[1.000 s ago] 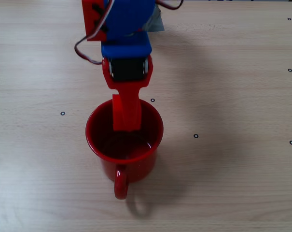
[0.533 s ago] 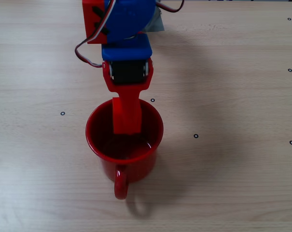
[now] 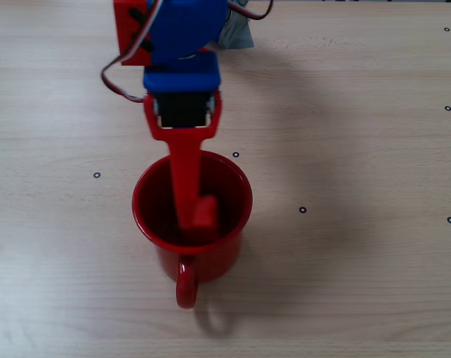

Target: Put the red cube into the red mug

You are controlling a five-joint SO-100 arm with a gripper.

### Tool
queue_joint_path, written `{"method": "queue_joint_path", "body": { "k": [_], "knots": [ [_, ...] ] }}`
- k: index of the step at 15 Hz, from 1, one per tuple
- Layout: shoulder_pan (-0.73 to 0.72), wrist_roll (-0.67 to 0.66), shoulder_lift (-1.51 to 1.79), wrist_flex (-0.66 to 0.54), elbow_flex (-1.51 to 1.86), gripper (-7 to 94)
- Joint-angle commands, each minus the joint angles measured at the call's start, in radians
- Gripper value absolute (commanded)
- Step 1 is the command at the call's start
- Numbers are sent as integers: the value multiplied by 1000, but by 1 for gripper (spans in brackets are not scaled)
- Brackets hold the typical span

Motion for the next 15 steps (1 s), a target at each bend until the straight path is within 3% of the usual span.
{"method": "queue_joint_path", "body": {
  "k": [1,5,6,8,15],
  "knots": [
    [0,6,60,2,-86,35],
    [2,0,75,5,-84,34],
    [2,-11,81,9,-84,29],
    [3,-5,103,6,-84,2],
    [14,-6,173,-8,-49,0]
  ]
}}
